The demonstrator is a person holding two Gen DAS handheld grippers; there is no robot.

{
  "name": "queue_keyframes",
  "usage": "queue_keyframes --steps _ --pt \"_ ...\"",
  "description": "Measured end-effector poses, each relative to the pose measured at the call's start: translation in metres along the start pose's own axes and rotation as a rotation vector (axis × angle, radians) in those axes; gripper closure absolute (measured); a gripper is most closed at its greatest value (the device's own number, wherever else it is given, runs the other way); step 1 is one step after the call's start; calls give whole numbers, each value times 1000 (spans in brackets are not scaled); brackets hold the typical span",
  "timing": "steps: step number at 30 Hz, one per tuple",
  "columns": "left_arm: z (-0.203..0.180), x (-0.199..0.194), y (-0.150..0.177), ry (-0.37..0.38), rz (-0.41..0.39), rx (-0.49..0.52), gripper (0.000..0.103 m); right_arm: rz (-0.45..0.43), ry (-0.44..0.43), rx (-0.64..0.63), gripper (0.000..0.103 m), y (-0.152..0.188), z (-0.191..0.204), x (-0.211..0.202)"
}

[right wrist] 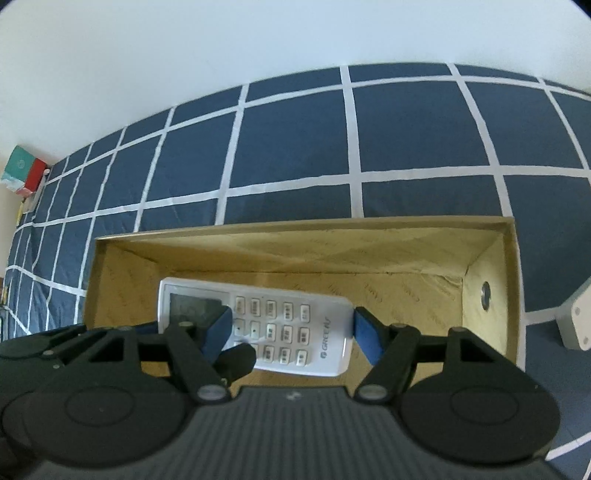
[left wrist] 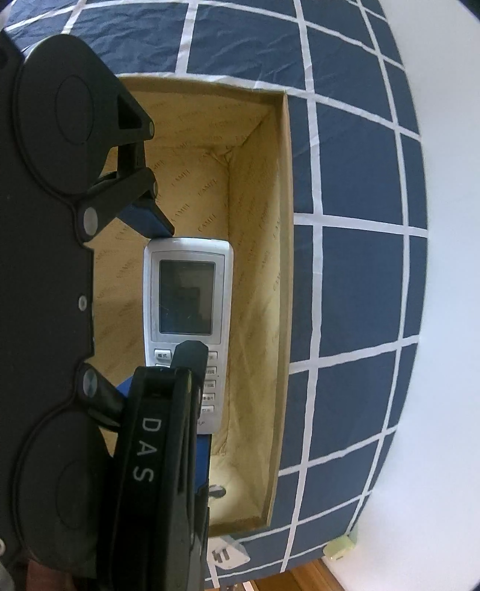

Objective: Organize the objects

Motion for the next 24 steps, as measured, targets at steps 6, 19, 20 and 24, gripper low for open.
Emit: queue_keyframes --steps 6,19,20,24 --pt "8 21 -4 7 28 -12 29 29 8 7 32 -5 -4 25" --pt "20 47 -13 19 47 -38 29 59 20 1 32 -16 -6 56" --pt "20 47 -13 21 49 -39 29 60 21 0 32 -17 -6 57" --pt "22 52 -12 24 59 -43 29 67 27 -5 32 -18 -6 62"
Point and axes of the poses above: each gripper's, at about its wrist camera, not at the fingertips, and x roughly the way its jaws point, z to its left, y to its underside, the point moved 7 cm from there along x, roughly the way its jaws point, and after that the axes turned 6 degrees about y, right-handed, at the moved point
